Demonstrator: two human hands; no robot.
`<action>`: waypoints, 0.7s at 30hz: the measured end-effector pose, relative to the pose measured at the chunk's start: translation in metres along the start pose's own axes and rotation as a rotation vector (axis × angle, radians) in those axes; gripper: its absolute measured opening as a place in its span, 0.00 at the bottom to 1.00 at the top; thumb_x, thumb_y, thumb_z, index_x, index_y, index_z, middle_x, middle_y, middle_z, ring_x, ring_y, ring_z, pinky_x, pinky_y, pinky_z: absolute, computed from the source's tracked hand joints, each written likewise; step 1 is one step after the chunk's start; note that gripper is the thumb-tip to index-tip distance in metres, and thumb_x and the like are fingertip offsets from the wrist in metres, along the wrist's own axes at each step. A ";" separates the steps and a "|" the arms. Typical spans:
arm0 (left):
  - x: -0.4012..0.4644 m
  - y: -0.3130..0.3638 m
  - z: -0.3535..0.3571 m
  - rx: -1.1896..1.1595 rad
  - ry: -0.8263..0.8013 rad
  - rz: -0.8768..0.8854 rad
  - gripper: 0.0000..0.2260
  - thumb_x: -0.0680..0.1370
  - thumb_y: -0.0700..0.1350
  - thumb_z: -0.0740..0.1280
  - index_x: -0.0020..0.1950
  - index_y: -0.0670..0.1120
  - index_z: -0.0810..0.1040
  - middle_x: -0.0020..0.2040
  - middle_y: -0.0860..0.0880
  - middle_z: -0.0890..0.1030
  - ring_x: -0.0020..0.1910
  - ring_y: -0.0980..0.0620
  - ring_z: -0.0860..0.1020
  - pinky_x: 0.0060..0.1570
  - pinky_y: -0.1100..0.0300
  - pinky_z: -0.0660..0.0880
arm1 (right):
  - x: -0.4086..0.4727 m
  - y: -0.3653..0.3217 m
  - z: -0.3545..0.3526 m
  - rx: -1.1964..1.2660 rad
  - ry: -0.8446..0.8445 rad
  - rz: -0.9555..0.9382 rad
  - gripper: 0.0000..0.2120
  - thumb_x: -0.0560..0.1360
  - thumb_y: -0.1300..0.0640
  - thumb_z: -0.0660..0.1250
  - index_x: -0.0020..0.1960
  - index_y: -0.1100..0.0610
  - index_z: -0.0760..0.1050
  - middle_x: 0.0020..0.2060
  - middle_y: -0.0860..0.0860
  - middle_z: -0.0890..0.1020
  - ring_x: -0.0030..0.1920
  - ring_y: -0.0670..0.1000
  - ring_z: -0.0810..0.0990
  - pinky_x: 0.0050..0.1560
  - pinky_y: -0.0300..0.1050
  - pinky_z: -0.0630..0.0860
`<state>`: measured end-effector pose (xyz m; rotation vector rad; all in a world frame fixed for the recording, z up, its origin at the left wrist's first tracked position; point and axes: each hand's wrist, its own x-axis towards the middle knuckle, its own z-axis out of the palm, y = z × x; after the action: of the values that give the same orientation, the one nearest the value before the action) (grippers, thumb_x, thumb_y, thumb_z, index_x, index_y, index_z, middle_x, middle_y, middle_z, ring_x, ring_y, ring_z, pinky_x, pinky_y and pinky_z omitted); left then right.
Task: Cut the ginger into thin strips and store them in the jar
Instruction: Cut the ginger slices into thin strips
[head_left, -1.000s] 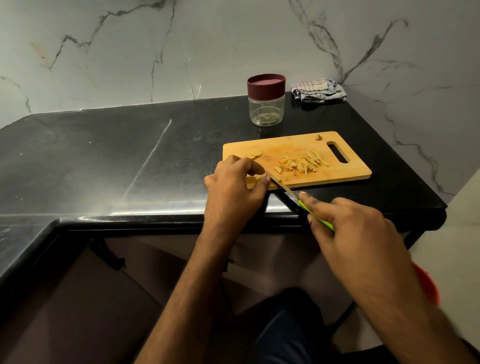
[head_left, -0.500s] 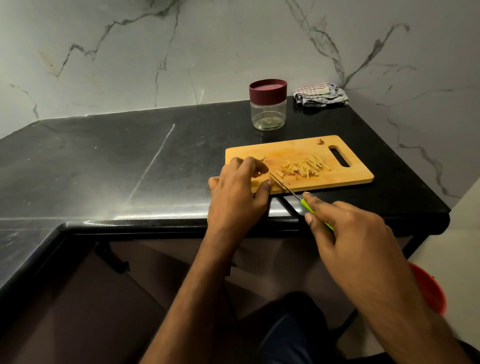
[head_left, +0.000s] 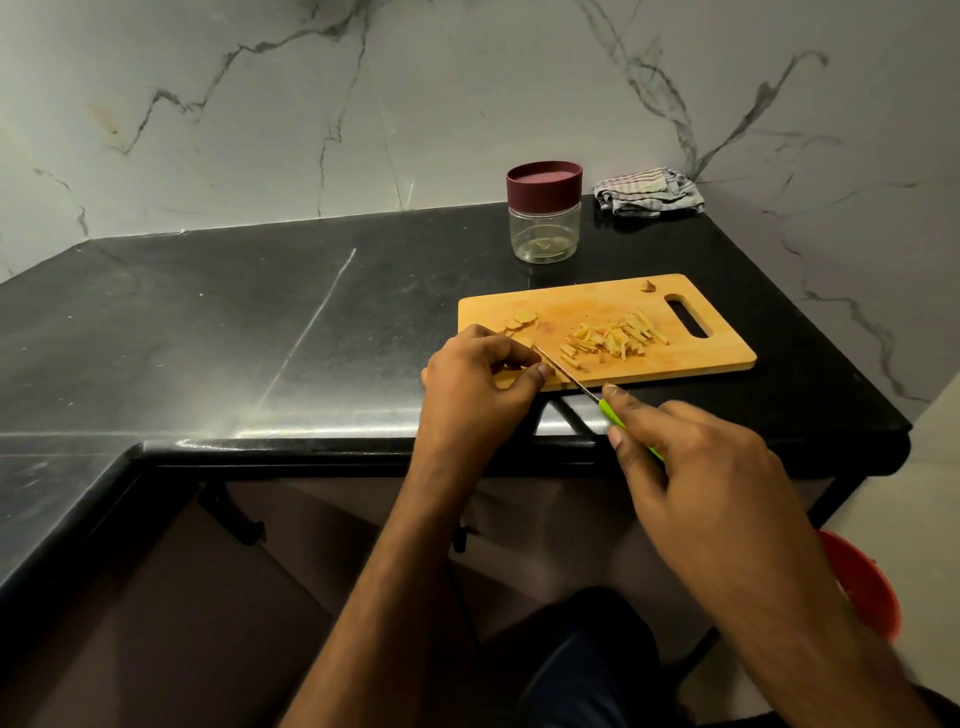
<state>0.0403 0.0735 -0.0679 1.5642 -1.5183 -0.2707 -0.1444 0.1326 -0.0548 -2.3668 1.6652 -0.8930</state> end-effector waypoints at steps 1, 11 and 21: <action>0.000 0.000 0.000 -0.007 -0.004 -0.004 0.02 0.73 0.51 0.76 0.45 0.56 0.86 0.45 0.57 0.79 0.48 0.57 0.78 0.55 0.43 0.77 | -0.001 0.000 0.001 0.001 -0.007 0.000 0.21 0.77 0.48 0.59 0.70 0.46 0.70 0.35 0.43 0.70 0.33 0.40 0.68 0.30 0.32 0.59; 0.004 0.003 -0.001 0.007 -0.084 -0.048 0.07 0.74 0.50 0.75 0.38 0.60 0.80 0.46 0.58 0.79 0.50 0.55 0.78 0.58 0.38 0.74 | -0.005 -0.001 -0.007 0.044 -0.005 -0.004 0.19 0.76 0.47 0.60 0.67 0.46 0.74 0.33 0.43 0.72 0.32 0.41 0.70 0.28 0.33 0.61; 0.005 0.009 -0.005 0.059 -0.125 -0.043 0.08 0.75 0.49 0.73 0.37 0.57 0.79 0.46 0.56 0.78 0.50 0.54 0.77 0.61 0.40 0.70 | 0.015 -0.007 -0.001 0.060 -0.072 0.038 0.17 0.78 0.50 0.63 0.67 0.45 0.74 0.38 0.47 0.79 0.36 0.44 0.75 0.32 0.30 0.65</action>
<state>0.0389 0.0729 -0.0569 1.6542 -1.6029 -0.3571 -0.1361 0.1224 -0.0458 -2.2924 1.6269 -0.8294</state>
